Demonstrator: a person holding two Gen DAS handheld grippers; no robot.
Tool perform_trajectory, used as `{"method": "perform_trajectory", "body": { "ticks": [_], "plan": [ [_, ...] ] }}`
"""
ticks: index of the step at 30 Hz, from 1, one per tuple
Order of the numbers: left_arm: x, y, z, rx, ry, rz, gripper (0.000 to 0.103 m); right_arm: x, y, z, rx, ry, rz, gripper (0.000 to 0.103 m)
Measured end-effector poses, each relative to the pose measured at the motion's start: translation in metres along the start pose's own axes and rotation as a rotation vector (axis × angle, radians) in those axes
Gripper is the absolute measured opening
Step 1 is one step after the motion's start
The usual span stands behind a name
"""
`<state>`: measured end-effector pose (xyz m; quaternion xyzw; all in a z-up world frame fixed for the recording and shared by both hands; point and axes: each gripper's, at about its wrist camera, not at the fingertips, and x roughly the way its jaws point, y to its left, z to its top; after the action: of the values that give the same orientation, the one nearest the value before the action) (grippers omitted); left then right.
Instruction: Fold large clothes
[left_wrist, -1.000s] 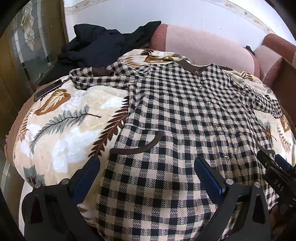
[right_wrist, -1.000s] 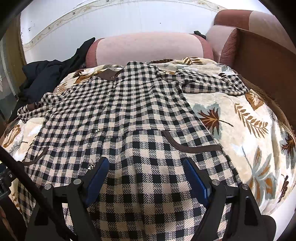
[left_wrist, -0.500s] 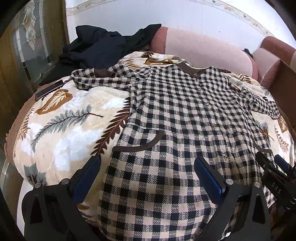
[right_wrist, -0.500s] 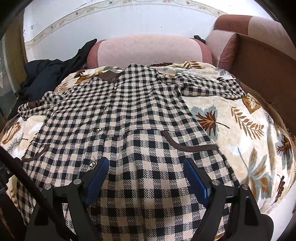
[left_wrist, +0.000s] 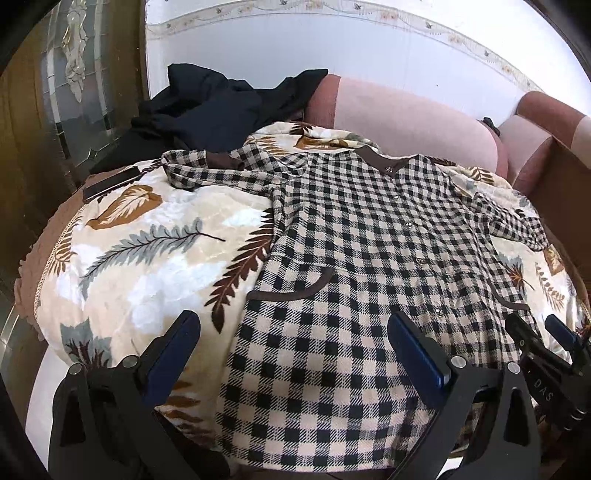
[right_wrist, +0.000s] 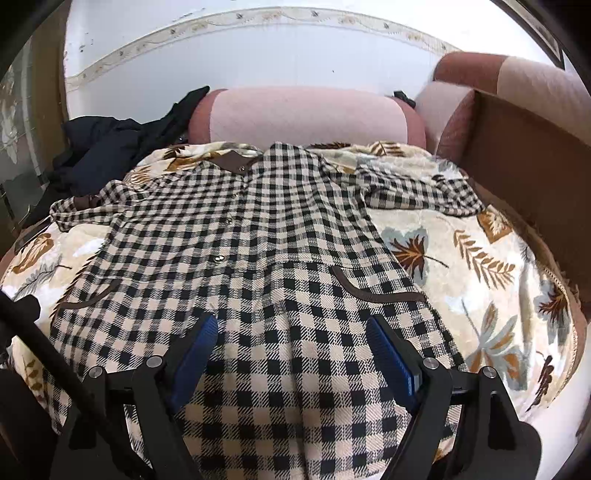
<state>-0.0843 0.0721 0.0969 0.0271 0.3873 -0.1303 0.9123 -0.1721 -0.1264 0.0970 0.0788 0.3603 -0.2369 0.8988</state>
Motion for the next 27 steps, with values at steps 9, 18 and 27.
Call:
{"method": "perform_trajectory", "body": {
  "ticks": [9, 18, 27],
  "plan": [
    [-0.01, 0.029, -0.001, -0.041, 0.007, 0.033, 0.102, -0.012, 0.008, -0.004, -0.027, -0.018, 0.021, 0.087],
    [0.06, 0.083, 0.057, -0.113, 0.053, 0.067, 0.102, 0.034, 0.021, 0.036, -0.103, -0.026, 0.045, 0.087],
    [0.165, 0.102, 0.181, 0.091, 0.005, 0.165, 0.098, 0.112, 0.022, 0.049, -0.114, 0.007, 0.088, 0.087]
  ]
}}
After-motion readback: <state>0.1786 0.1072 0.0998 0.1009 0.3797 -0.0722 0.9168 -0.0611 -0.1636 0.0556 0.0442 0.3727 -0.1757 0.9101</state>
